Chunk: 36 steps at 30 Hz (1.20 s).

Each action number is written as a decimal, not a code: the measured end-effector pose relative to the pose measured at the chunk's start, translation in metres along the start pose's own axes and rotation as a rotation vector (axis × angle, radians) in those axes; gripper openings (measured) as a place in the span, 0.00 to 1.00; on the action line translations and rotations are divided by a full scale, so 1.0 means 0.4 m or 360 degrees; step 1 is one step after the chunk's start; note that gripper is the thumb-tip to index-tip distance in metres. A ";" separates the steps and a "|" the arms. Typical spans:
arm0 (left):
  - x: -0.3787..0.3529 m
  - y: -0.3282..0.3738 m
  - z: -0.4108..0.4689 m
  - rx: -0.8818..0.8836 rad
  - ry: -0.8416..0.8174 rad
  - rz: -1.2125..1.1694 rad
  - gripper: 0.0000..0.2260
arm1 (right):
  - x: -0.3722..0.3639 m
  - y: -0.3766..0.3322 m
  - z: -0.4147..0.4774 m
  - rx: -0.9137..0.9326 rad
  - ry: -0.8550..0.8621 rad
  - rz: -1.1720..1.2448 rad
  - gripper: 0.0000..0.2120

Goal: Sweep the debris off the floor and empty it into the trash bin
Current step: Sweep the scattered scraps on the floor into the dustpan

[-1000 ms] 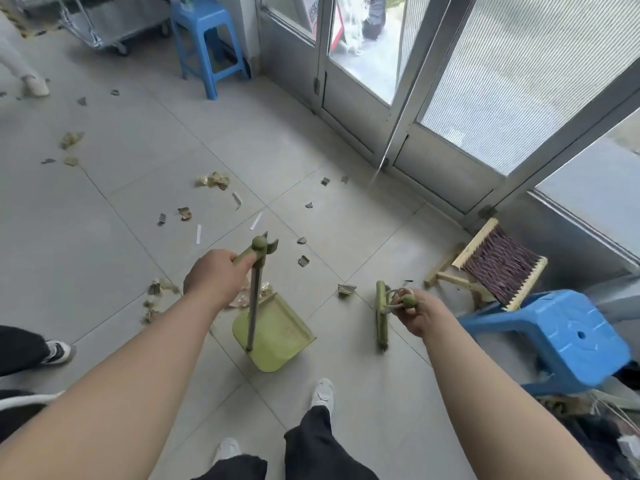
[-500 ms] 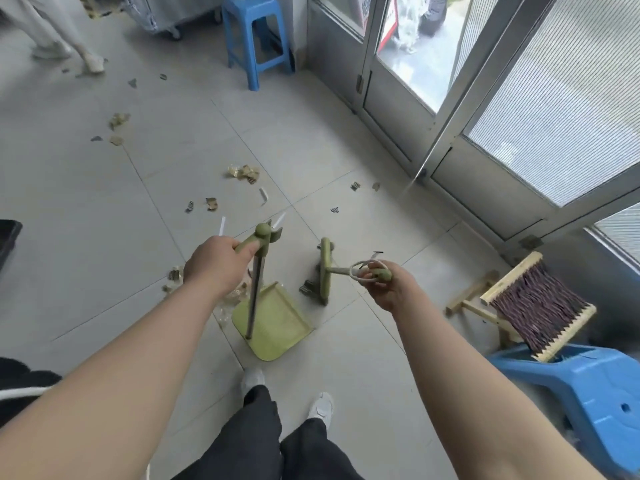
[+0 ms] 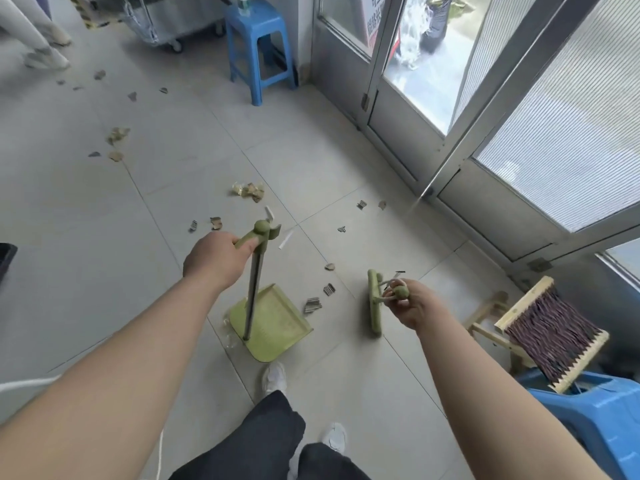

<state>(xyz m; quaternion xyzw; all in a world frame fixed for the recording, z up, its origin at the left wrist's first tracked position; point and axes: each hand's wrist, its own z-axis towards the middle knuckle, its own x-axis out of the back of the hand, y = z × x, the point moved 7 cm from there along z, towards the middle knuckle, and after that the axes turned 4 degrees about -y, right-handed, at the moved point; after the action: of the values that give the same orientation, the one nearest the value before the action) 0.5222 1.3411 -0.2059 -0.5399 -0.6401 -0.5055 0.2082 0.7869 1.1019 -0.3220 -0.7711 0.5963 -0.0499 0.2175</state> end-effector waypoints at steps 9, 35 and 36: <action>0.106 -0.057 0.128 -0.0028 0.0038 -0.0018 0.25 | -0.338 0.102 0.065 -0.0087 -0.0171 0.0018 0.15; 0.026 0.302 0.340 -0.0009 0.0068 -0.0099 0.22 | -0.143 -0.492 0.195 0.0305 0.0063 -0.0147 0.07; 0.015 0.332 0.356 0.0002 0.0067 -0.0108 0.22 | -0.140 -0.531 0.219 0.0290 0.0090 -0.0206 0.07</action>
<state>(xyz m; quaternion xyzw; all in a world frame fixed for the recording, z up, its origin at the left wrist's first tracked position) 0.6796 1.4557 -0.2023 -0.5070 -0.6539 -0.5230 0.2046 0.9911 1.2200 -0.3070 -0.7834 0.5441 -0.1396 0.2660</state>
